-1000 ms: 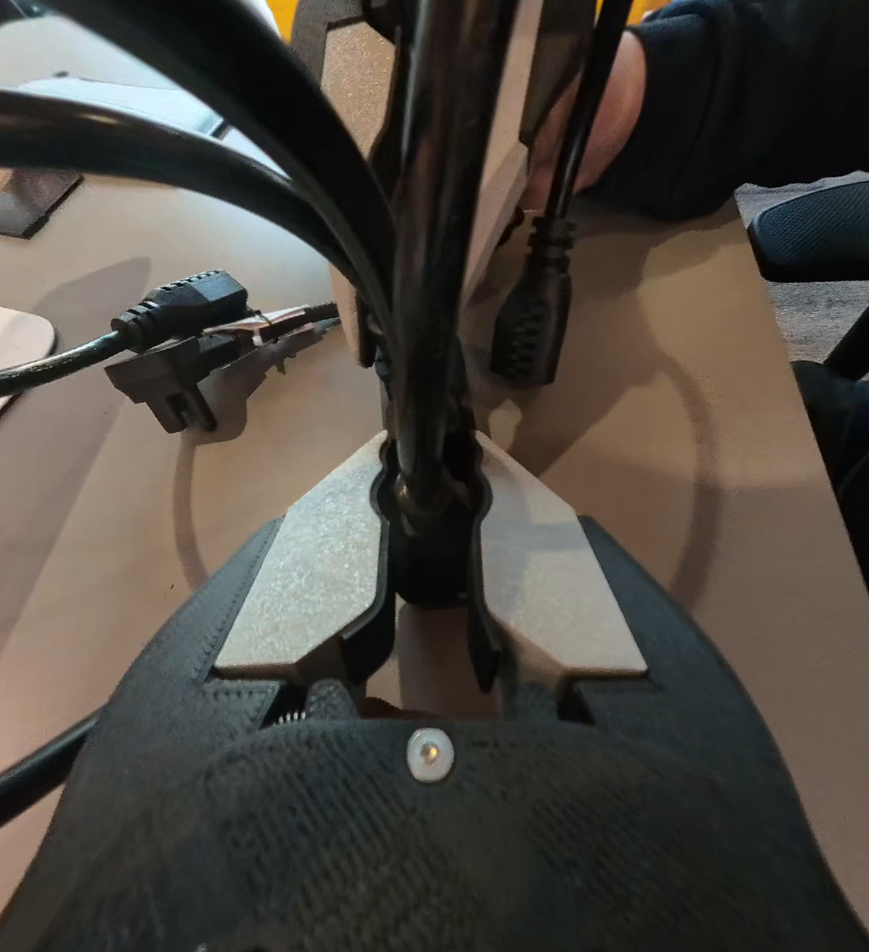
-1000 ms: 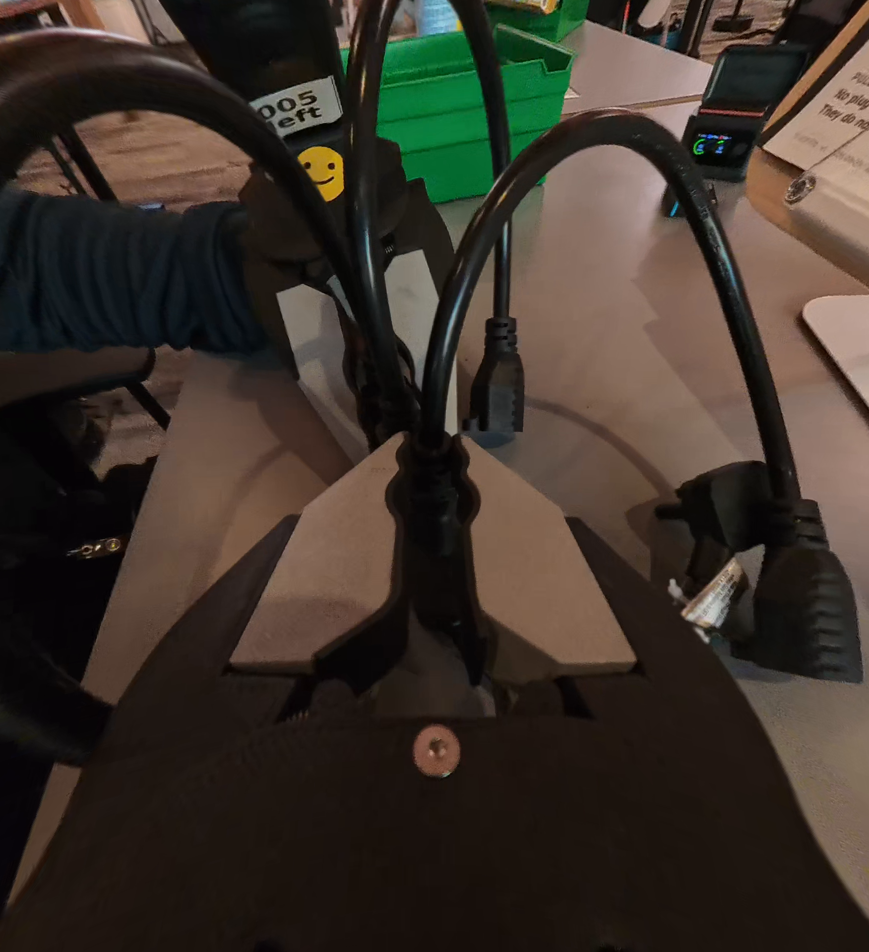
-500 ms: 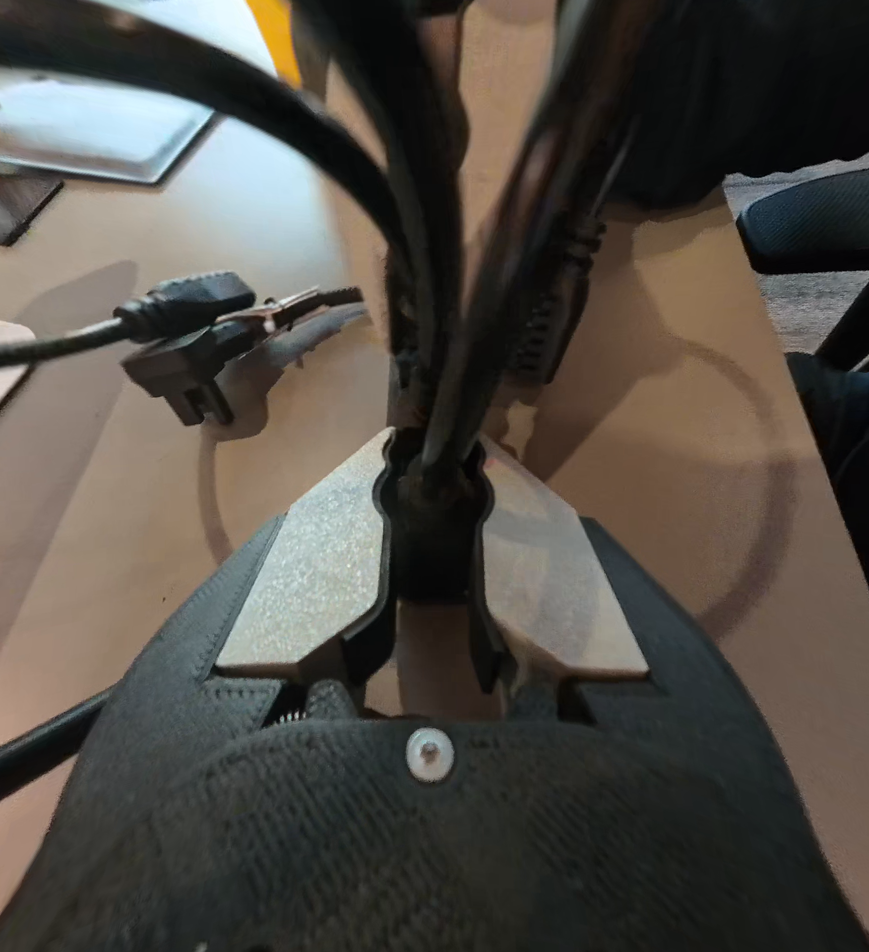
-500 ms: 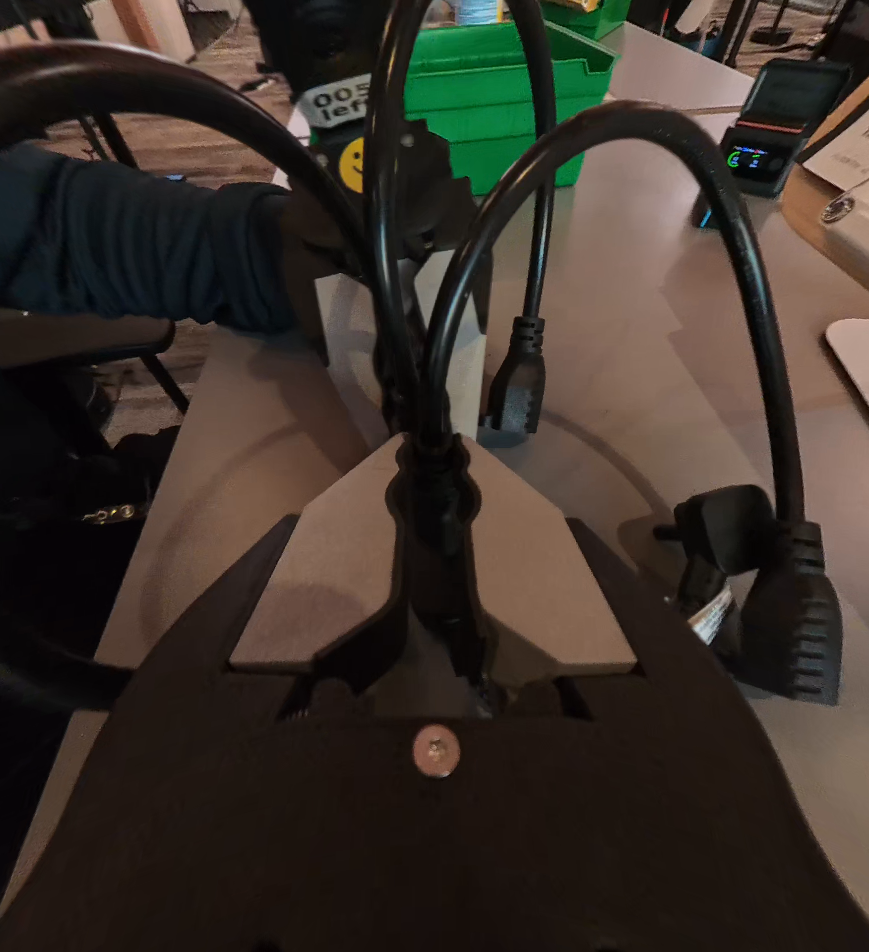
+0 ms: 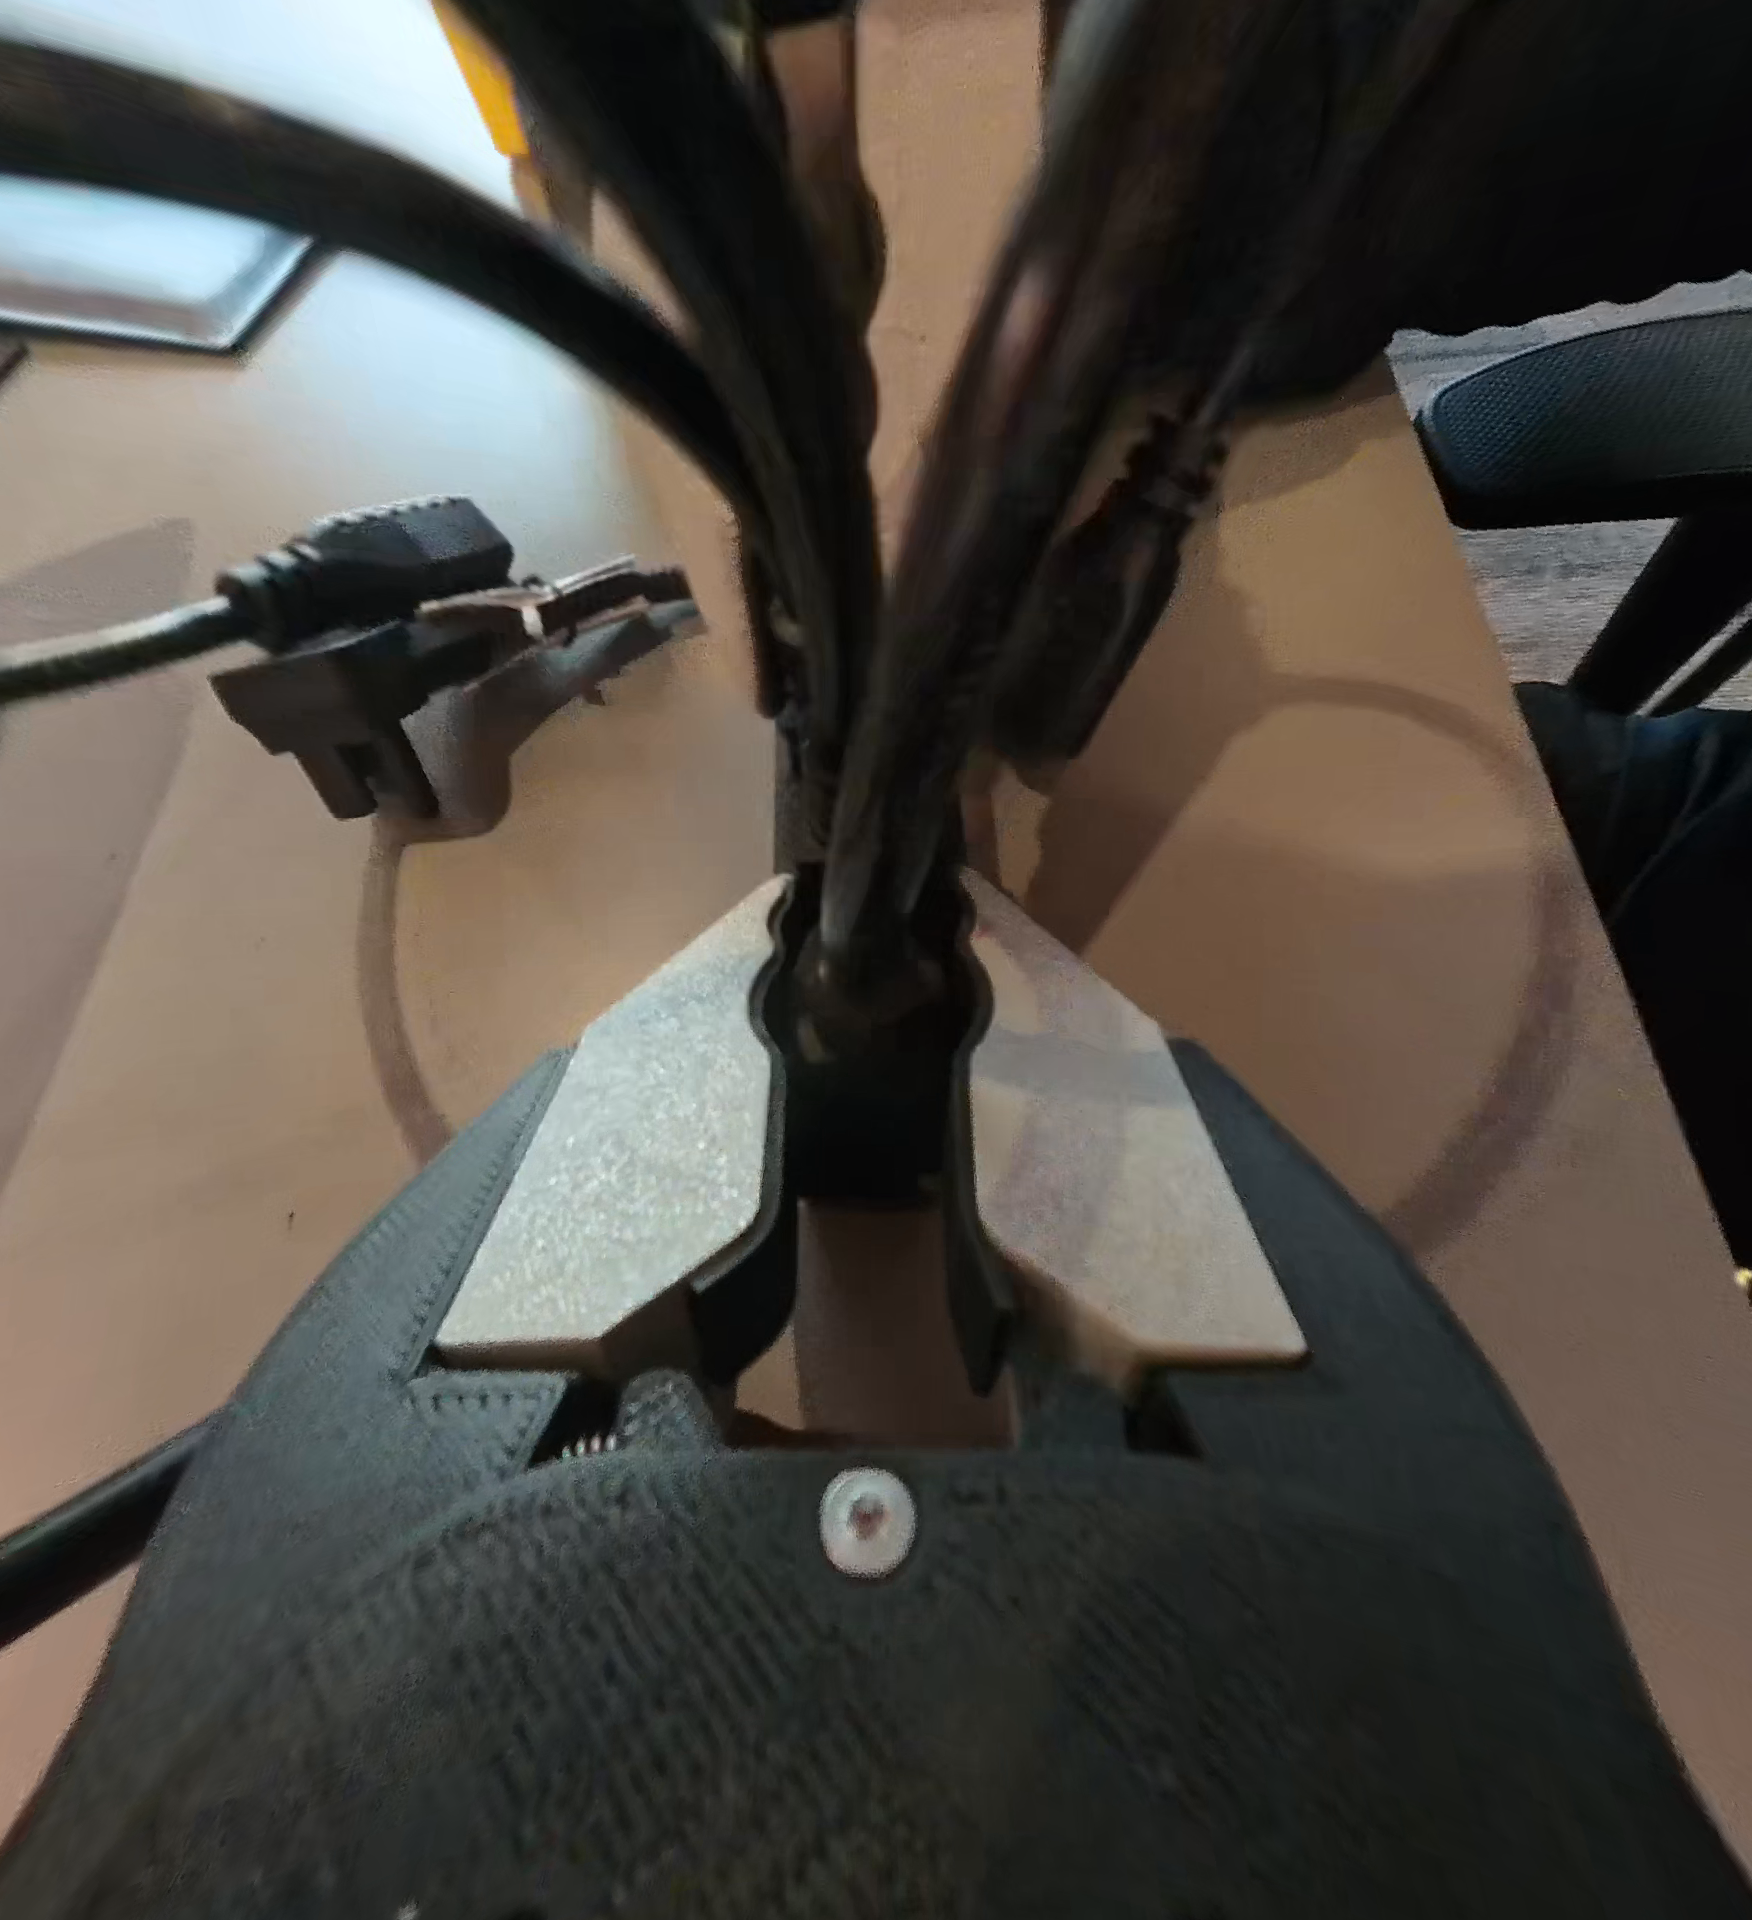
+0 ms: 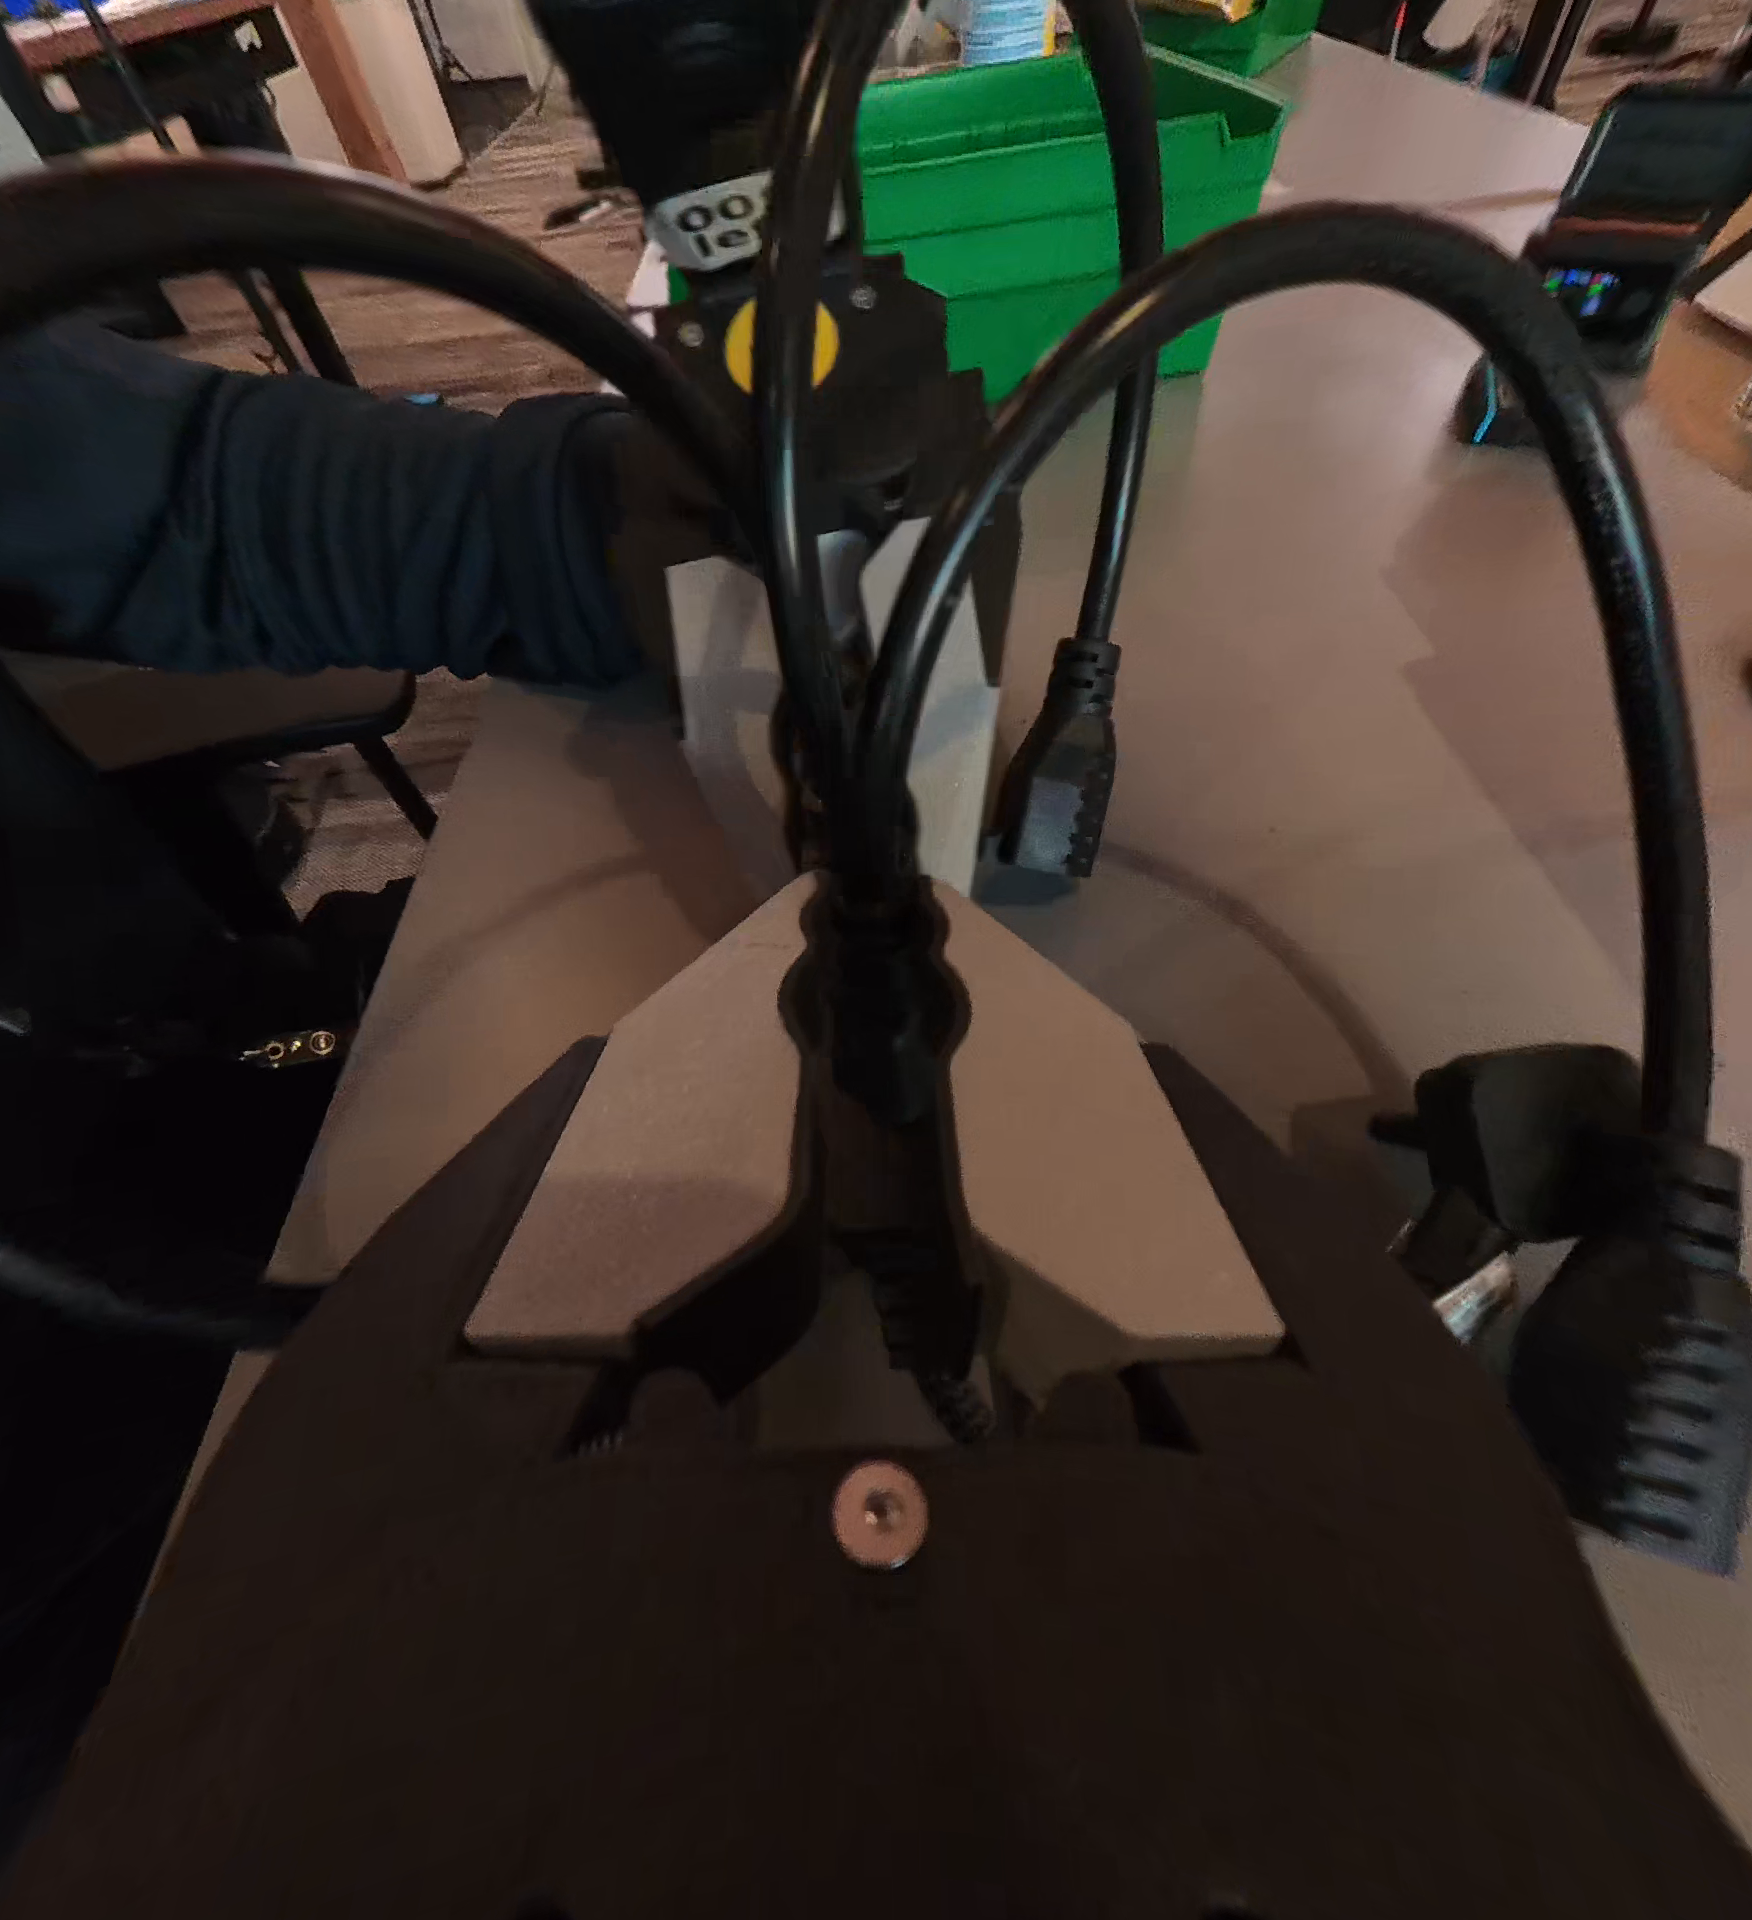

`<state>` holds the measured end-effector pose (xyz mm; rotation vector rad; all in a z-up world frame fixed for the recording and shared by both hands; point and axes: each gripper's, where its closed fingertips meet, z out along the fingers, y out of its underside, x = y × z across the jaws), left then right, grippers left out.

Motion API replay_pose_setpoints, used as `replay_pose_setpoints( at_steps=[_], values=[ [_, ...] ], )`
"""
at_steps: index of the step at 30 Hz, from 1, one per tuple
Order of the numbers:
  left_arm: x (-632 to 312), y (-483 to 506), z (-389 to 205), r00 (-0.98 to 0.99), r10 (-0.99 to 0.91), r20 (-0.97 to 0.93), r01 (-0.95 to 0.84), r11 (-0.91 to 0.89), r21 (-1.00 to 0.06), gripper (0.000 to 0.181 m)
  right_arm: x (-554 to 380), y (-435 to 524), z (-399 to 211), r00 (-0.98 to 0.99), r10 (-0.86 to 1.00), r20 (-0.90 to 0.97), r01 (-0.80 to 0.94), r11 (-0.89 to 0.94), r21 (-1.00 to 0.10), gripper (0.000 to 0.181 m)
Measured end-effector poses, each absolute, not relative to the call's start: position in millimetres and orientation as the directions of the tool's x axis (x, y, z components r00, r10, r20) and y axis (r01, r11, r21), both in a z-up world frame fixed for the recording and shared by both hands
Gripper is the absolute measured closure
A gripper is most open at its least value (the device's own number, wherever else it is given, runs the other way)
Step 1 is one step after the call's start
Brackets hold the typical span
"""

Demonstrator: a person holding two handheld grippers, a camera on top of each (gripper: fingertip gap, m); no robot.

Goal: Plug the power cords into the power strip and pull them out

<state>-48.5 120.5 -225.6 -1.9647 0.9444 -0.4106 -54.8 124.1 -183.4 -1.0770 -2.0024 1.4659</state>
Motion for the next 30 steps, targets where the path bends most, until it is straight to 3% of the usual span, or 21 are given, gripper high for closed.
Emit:
replay_pose_setpoints(
  at_steps=[4,8,13,18,30],
  values=[
    [-53.1,123.4,-224.9,0.686,-0.724,-0.074,-0.438,-0.331,-0.836,0.156,-61.5,128.7,-183.2,-0.56,0.822,-0.102,0.339,0.115,-0.934,0.169],
    [-46.6,118.0,-224.6,0.641,-0.765,-0.058,-0.447,-0.311,-0.839,0.156,-48.7,116.8,-182.6,-0.641,0.761,-0.102,0.317,0.141,-0.938,0.168],
    [-49.8,121.2,-224.0,0.66,-0.751,-0.024,-0.418,-0.341,-0.842,0.157,-57.7,124.7,-182.4,-0.607,0.763,-0.221,0.364,0.019,-0.931,0.168],
    [-46.0,133.4,-222.2,0.684,-0.713,-0.153,-0.473,-0.275,-0.837,0.151,-62.0,120.4,-183.6,-0.612,0.772,-0.172,0.343,0.063,-0.937,0.168],
    [-44.0,133.5,-222.6,0.688,-0.721,-0.087,-0.437,-0.316,-0.842,0.156,-62.6,121.5,-183.7,-0.606,0.786,-0.118,0.328,0.112,-0.938,0.168]
  ],
)
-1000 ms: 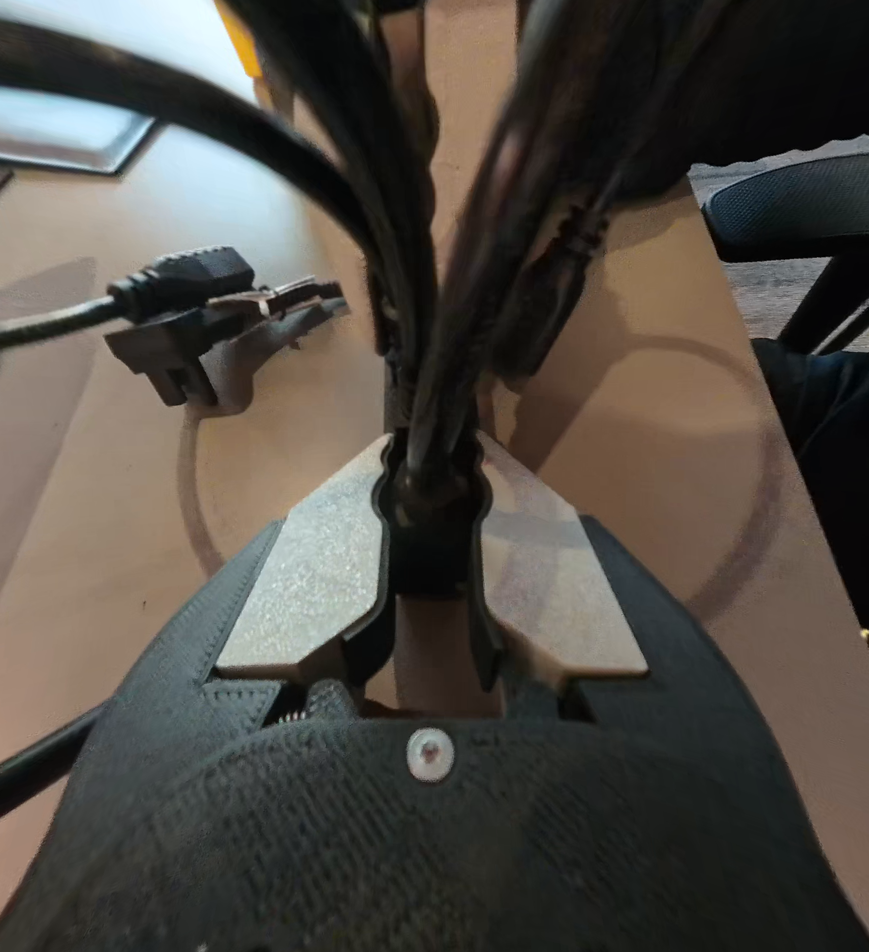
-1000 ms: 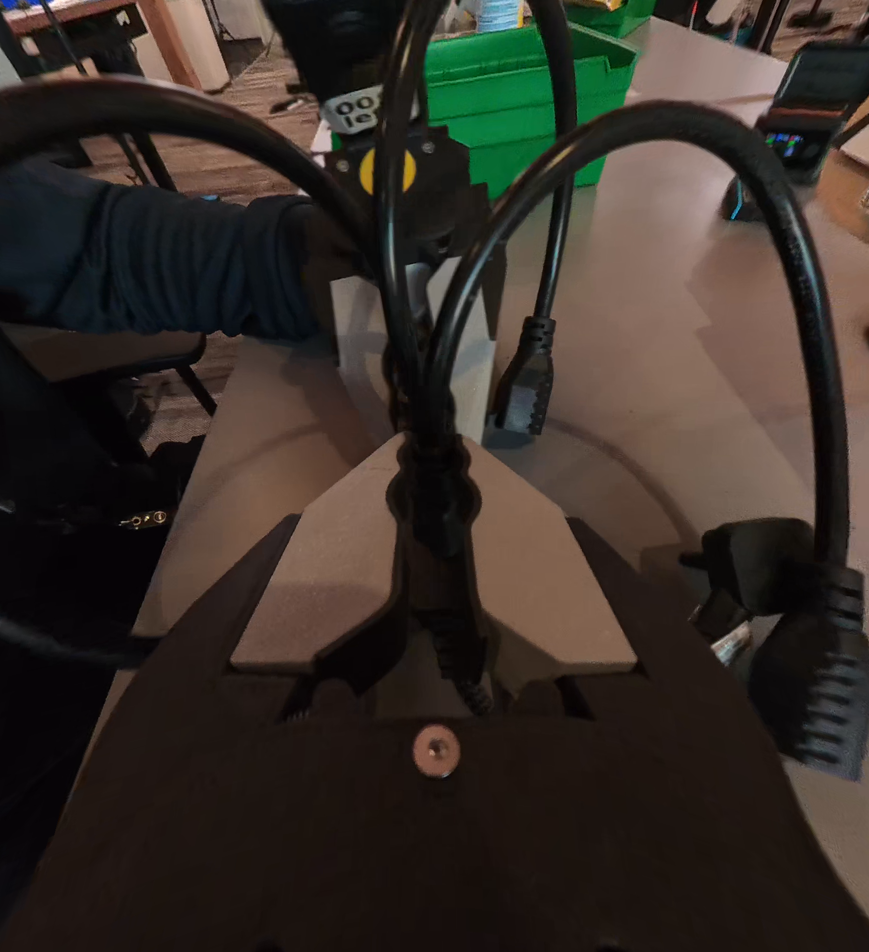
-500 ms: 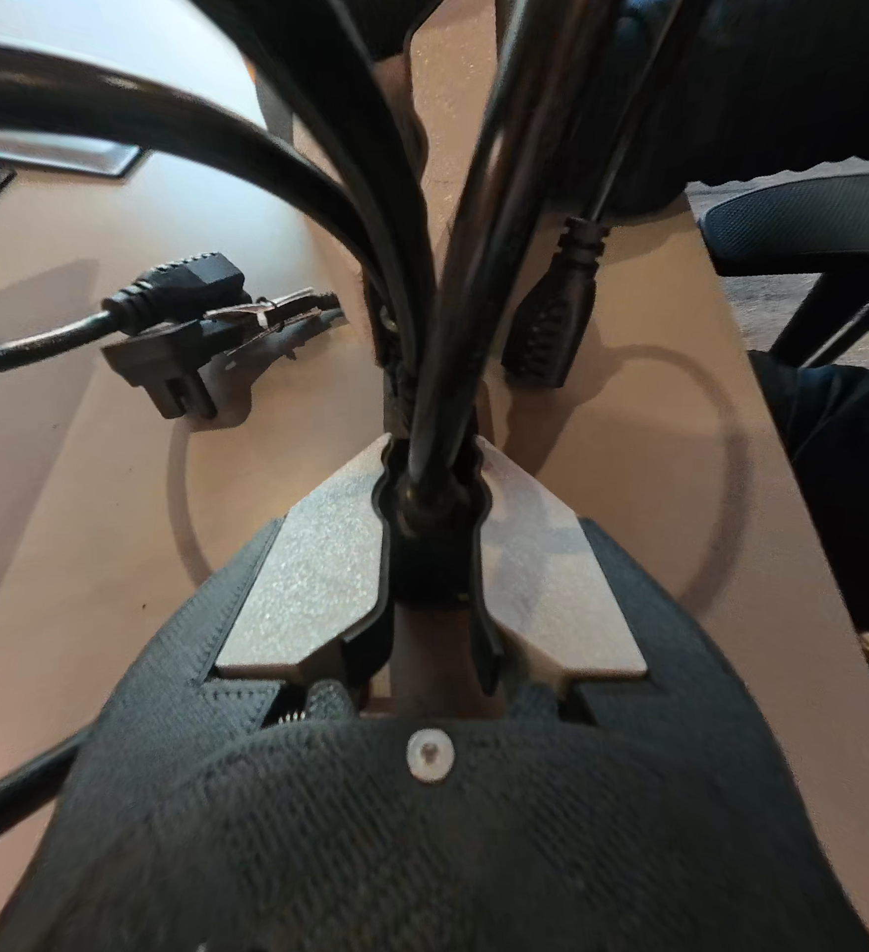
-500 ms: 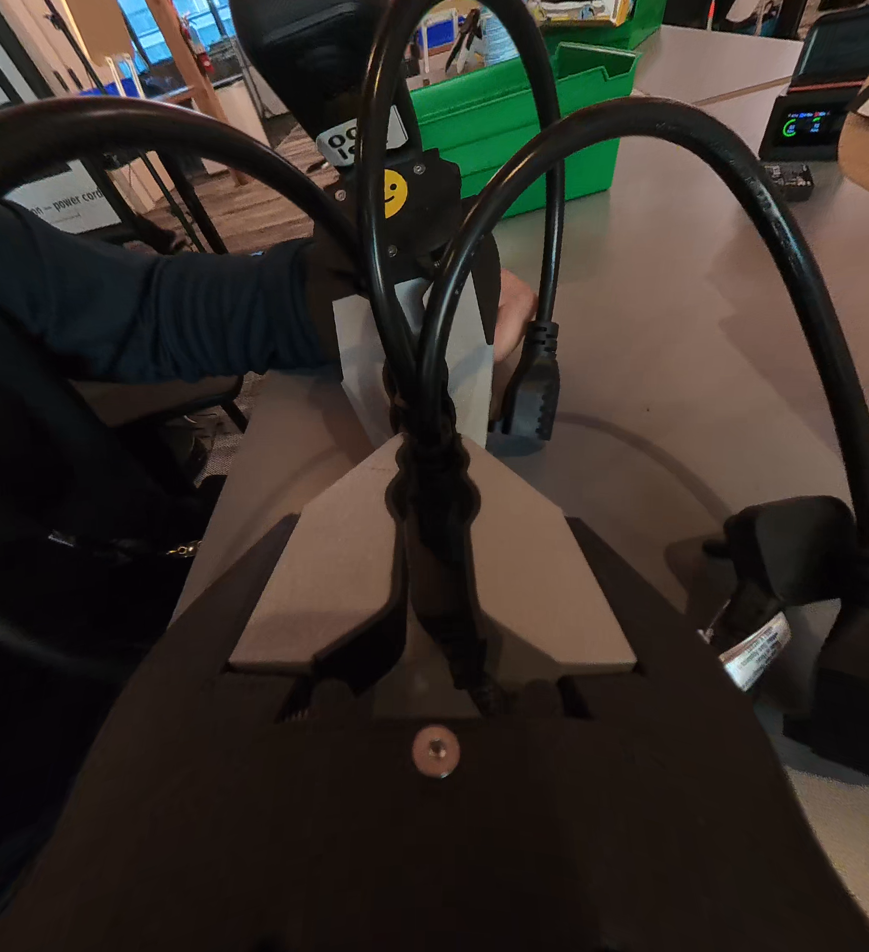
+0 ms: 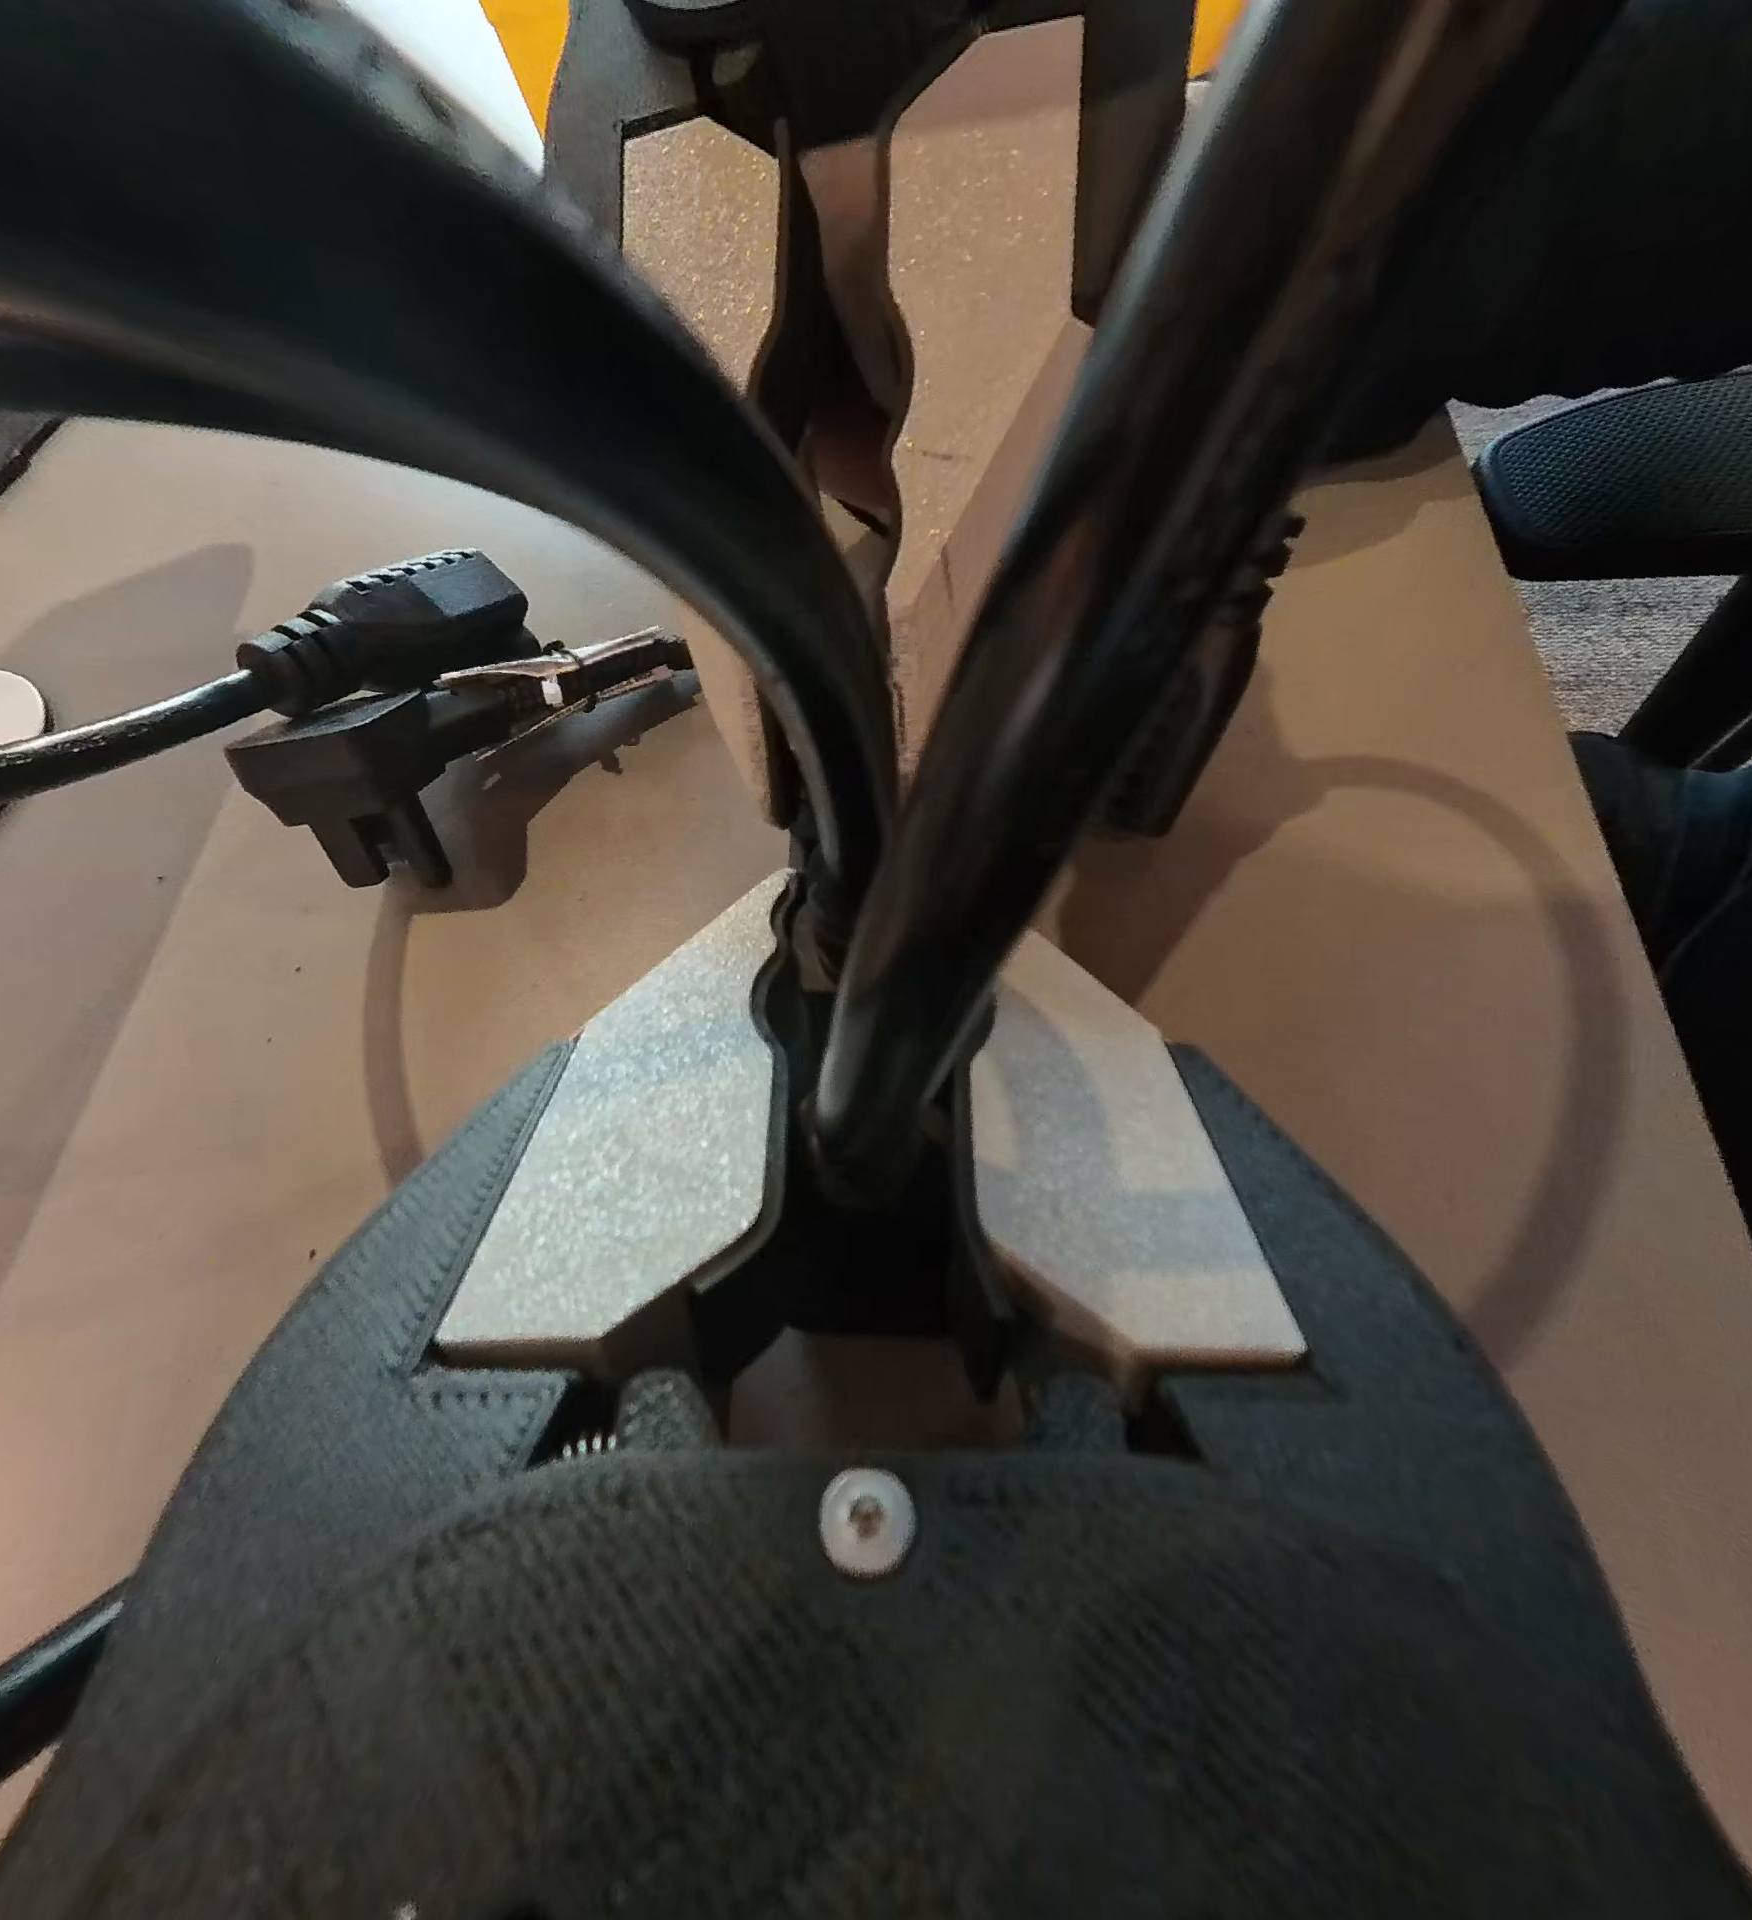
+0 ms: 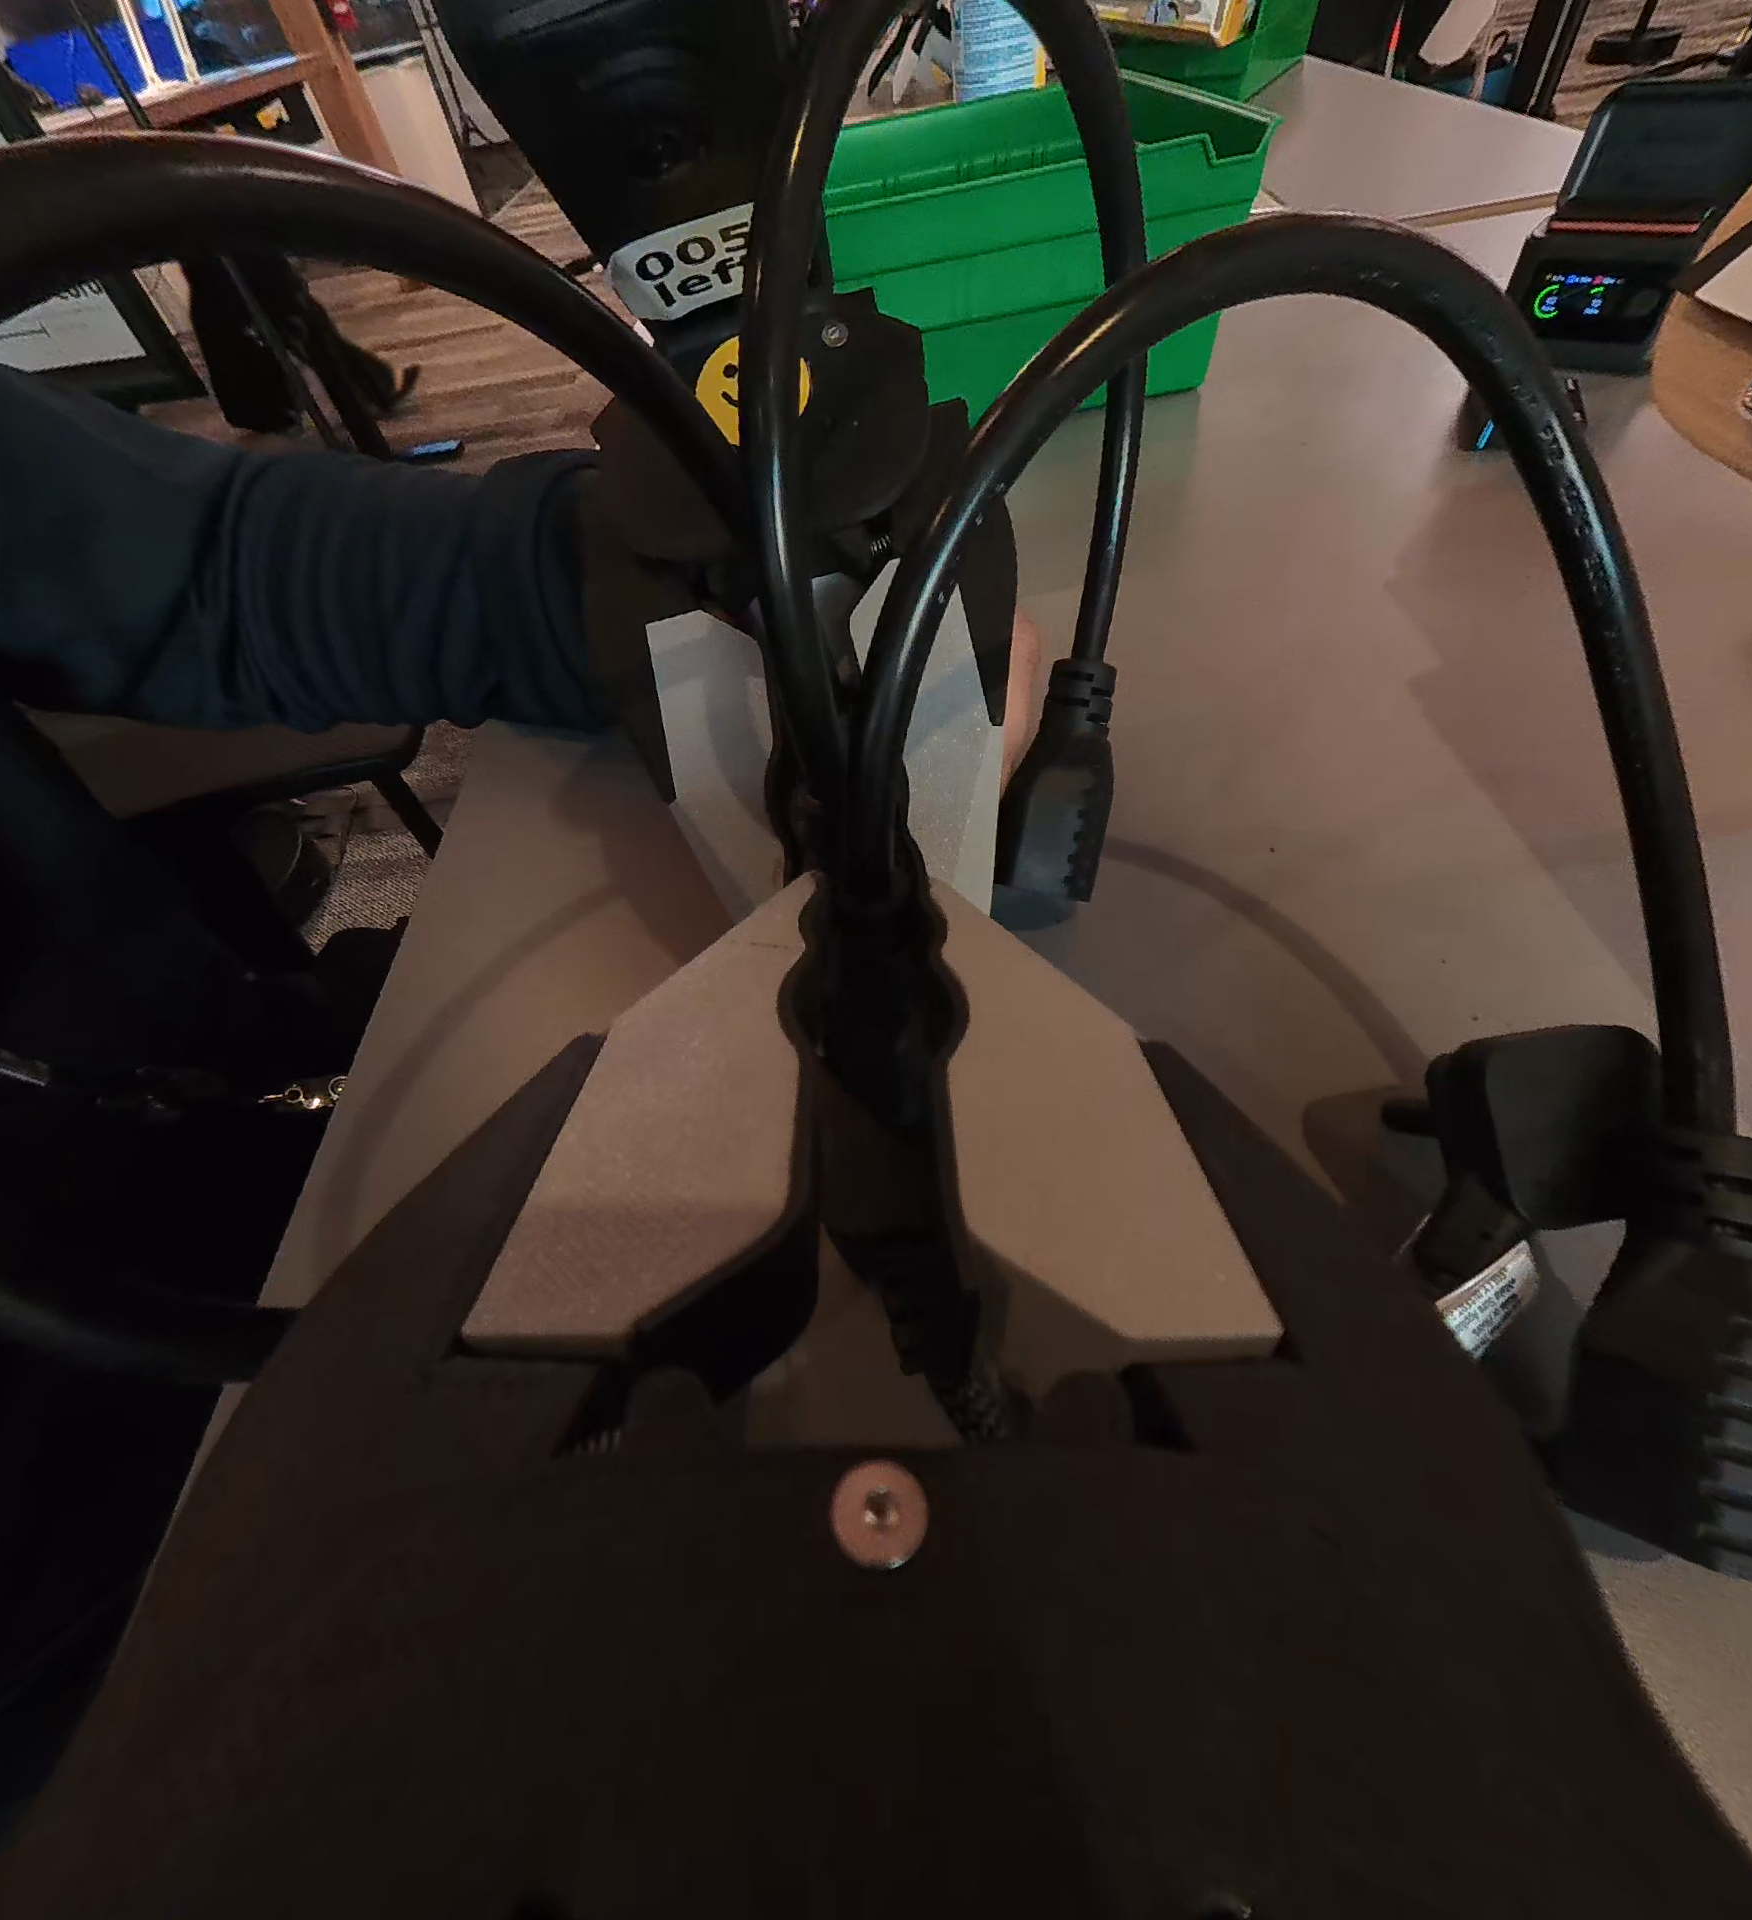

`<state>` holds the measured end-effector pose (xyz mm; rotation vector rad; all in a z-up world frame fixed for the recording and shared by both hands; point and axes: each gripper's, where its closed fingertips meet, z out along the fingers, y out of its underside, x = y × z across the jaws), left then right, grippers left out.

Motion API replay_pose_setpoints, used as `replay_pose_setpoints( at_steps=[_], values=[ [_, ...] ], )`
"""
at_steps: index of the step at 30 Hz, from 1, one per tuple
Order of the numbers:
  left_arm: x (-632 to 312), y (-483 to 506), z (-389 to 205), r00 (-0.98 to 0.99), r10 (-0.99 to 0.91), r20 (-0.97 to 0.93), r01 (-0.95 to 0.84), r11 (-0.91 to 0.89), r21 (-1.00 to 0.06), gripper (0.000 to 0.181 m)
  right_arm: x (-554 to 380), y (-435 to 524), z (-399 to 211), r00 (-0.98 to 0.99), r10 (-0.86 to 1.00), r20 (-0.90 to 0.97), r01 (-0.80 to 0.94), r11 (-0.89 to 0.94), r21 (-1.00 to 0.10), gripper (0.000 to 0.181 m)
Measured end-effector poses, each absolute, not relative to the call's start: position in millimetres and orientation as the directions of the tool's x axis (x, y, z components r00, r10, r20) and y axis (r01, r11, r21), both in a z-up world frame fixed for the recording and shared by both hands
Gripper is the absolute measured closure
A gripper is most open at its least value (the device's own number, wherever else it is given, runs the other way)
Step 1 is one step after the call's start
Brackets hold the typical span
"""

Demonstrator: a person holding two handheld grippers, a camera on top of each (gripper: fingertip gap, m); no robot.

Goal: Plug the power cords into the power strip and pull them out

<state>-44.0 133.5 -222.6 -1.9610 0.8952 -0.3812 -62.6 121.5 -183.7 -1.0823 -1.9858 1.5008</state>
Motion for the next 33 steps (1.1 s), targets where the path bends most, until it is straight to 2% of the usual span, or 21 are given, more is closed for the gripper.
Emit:
replay_pose_setpoints(
  at_steps=[13,16,18,22,24,33],
  values=[
    [-43.4,132.6,-223.2,0.68,-0.729,-0.084,-0.441,-0.315,-0.84,0.156,-62.1,118.8,-182.7,-0.615,0.781,-0.105,0.315,0.122,-0.941,0.168],
    [-43.9,133.4,-223.4,0.681,-0.729,-0.071,-0.434,-0.324,-0.841,0.156,-61.1,116.2,-183.3,-0.613,0.789,-0.05,0.296,0.171,-0.94,0.155],
    [-42.9,133.3,-223.8,0.68,-0.73,-0.068,-0.434,-0.326,-0.84,0.156,-64.1,121.4,-184.4,-0.587,0.809,-0.003,0.293,0.21,-0.933,0.169],
    [-43.7,129.8,-222.8,0.677,-0.736,-0.011,-0.399,-0.355,-0.845,0.156,-66.8,120.9,-183.6,-0.581,0.813,-0.045,0.305,0.167,-0.938,0.168],
    [-42.8,129.7,-223.9,0.672,-0.739,-0.043,-0.423,-0.336,-0.842,0.156,-63.2,118.0,-183.9,-0.605,0.792,-0.079,0.317,0.149,-0.937,0.168],
    [-41.2,124.5,-224.1,0.66,-0.751,-0.015,-0.415,-0.347,-0.841,0.156,-64.0,115.6,-183.5,-0.575,0.816,-0.061,0.323,0.158,-0.933,0.169]
  ],
)
